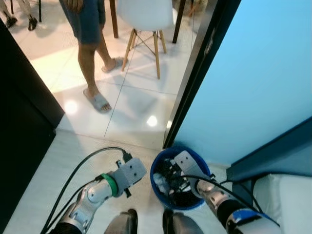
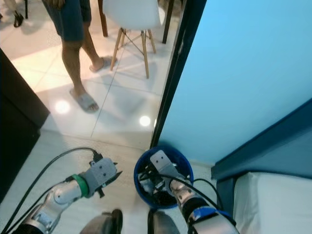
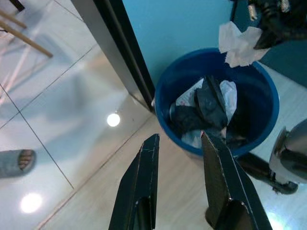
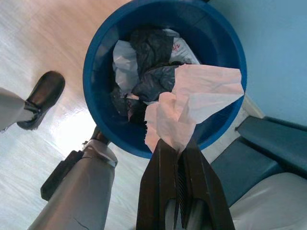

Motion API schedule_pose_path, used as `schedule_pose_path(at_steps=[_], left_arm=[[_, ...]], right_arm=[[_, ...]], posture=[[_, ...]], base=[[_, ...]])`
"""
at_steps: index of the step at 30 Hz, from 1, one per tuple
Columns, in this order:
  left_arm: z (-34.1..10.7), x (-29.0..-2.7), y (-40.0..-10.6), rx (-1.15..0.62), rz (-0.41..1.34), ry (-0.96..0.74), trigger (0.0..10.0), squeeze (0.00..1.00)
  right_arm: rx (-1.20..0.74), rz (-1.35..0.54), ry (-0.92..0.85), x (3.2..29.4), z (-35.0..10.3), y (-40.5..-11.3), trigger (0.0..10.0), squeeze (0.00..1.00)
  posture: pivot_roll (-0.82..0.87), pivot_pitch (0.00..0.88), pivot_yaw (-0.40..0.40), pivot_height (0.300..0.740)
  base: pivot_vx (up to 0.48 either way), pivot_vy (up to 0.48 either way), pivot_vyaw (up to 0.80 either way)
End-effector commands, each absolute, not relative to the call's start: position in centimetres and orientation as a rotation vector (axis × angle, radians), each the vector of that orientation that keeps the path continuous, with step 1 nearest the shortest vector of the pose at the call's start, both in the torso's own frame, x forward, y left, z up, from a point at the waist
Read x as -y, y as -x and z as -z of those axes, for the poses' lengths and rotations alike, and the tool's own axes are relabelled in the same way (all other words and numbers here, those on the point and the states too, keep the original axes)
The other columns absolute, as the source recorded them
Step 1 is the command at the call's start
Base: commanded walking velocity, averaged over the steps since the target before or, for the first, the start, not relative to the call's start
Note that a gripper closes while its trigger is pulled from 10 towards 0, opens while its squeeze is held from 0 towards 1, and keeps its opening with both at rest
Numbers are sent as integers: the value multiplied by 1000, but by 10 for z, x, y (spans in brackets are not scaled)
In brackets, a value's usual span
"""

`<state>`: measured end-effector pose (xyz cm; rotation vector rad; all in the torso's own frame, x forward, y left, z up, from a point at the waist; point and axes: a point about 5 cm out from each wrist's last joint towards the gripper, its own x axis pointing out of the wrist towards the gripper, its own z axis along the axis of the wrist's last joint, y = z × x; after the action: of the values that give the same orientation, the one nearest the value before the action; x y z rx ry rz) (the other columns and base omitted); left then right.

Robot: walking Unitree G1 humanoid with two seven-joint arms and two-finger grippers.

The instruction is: Clean up the room

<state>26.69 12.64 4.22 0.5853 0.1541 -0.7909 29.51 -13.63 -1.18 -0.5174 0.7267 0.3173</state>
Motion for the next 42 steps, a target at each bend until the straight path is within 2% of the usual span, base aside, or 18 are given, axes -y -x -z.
schedule_pose_path(at_steps=[1,24,25,27,28,32,33,34,42], left_arm=[[-38,-125,-260,-165,812,-592,10000,0],[-44,-116,-259,-145,859,-590,10000,0],[-44,-115,-259,-146,860,-590,10000,0],[-44,-115,-259,-146,860,-590,10000,0],[-44,-115,-258,-147,862,-591,10000,0],[-45,-114,-259,-146,861,-590,10000,0],[-45,-113,-259,-146,861,-590,10000,0],[-45,-113,-259,-146,861,-590,10000,0],[-45,-112,-261,-143,860,-589,10000,0]], right_arm=[[-769,-325,529,139,21,-285,10000,0],[-833,-298,535,141,32,-273,10000,0],[-835,-294,535,142,33,-273,10000,216],[-835,-294,535,142,33,-273,10000,216],[-835,-289,532,142,33,-272,10000,1000],[-828,-276,544,144,32,-273,10000,1000],[-826,-273,552,144,32,-273,10000,933],[-824,-272,558,145,32,-274,10000,0],[-816,-265,568,146,31,-275,10000,0]], posture=[[96,305,8,740],[105,300,24,740],[105,300,24,740],[105,300,24,740],[104,297,24,740],[103,295,23,740],[102,292,23,740],[102,292,23,740],[100,279,23,740]], base=[[0,0,0],[0,0,0],[0,0,0],[0,0,0],[0,0,0],[0,0,0],[0,0,0],[0,0,0],[0,0,0]])
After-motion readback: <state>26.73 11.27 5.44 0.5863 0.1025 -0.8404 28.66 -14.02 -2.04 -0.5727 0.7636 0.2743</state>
